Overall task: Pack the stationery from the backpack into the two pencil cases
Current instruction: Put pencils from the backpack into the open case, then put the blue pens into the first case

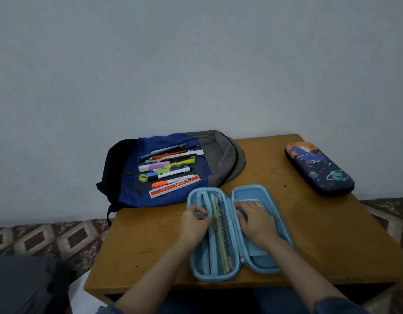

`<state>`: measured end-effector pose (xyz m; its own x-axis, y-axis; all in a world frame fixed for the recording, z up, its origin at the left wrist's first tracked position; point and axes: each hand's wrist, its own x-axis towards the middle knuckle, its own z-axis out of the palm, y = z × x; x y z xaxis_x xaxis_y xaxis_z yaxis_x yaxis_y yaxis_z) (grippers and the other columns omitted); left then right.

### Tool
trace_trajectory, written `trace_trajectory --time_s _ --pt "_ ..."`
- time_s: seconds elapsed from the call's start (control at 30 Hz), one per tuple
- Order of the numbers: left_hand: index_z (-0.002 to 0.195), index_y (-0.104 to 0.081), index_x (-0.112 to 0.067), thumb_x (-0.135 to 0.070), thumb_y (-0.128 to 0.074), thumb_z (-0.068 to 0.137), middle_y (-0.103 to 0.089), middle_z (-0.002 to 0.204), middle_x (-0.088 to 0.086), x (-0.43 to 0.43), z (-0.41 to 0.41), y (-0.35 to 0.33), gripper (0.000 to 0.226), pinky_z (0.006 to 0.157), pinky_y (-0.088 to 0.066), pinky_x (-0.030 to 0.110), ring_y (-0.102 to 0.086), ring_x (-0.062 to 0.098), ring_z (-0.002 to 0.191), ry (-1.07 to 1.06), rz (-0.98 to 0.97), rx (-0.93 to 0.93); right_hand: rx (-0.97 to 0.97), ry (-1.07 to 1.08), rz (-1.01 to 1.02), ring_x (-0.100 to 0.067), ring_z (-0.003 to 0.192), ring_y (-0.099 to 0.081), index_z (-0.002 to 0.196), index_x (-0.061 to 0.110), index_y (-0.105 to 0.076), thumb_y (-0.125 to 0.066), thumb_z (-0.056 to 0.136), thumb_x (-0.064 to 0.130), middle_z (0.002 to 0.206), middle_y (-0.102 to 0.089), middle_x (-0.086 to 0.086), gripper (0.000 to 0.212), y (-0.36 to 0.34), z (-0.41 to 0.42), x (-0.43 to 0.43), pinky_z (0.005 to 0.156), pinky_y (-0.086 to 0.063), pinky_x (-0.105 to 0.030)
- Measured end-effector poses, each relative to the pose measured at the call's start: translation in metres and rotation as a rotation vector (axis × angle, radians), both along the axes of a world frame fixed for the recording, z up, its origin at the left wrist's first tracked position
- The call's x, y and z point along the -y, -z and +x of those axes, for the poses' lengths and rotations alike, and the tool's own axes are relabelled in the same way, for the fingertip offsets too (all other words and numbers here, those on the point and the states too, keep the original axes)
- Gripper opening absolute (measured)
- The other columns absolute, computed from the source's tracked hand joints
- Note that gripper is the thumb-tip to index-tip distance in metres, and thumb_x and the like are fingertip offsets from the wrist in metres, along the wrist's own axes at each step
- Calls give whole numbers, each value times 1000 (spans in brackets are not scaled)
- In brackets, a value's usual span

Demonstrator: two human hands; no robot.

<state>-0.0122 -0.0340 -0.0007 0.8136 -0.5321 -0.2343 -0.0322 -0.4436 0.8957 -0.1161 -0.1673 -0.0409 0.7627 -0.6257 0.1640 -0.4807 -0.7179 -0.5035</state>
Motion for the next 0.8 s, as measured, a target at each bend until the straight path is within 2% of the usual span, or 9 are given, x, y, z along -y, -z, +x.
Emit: trace_trajectory --time_s 0.07,0.2,0.3,0.37,0.47,0.6,0.67,0.73,0.8 --pt "87 -48 -17 -10 -67 82 -61 83 6 1 2 1 22 70 -57 40 -65 25 76 1 59 43 0 3 1 -11 123 -40 132 29 -48 -38 99 32 127 -54 12 35 0 0 0 88 -43 -28" --pt "97 -46 -17 -18 -71 81 -58 94 4 1 3 2 29 60 -58 31 -66 19 72 26 228 176 -14 2 4 -11 124 -39 132 30 -47 -37 99 33 127 -54 12 35 -2 -1 0 87 -42 -27" --pt "105 -45 -18 -24 -72 80 -55 91 0 0 4 3 37 58 -52 25 -62 16 75 108 337 380 -19 0 6 -10 123 -39 132 30 -47 -38 99 33 127 -54 13 35 -2 -1 0 88 -43 -27" --pt "105 -46 -19 -25 -72 80 -58 88 1 -2 6 4 36 57 -46 20 -59 12 73 166 303 395 -23 -3 1 -10 124 -39 132 30 -47 -38 99 33 127 -54 13 35 -3 -1 0 88 -42 -26" --pt "97 -51 -20 -25 -68 83 -58 81 -2 -13 19 3 23 55 -42 13 -57 8 70 148 121 327 -10 -9 14 -10 124 -39 132 29 -48 -40 98 31 126 -55 13 35 -5 -1 0 85 -42 -25" --pt "97 -58 -16 -22 -61 88 -61 93 -1 -38 57 4 11 71 -47 17 -59 13 88 -39 36 484 -41 2 28 -14 121 -42 127 24 -52 -43 97 29 125 -57 6 32 -12 6 0 89 -42 -27" --pt "110 -59 -14 -24 -59 89 -60 108 1 -51 82 6 23 86 -47 25 -56 17 106 -78 131 648 -70 7 8 -16 118 -47 123 18 -56 -45 96 29 124 -57 2 30 -21 15 1 87 -41 -25" --pt "130 -49 -12 -30 -56 91 -50 134 5 -62 107 8 43 105 -35 31 -40 19 129 -62 312 771 -30 -22 -5 -15 119 -47 118 15 -59 -47 96 27 129 -55 2 28 -30 28 0 88 -41 -25" --pt "143 -32 -12 -36 -48 95 -30 151 5 -70 123 12 56 116 -14 33 -20 20 142 20 491 821 30 -77 -1 -14 124 -44 116 14 -61 -49 95 25 134 -51 3 27 -39 40 -6 94 -38 -24"
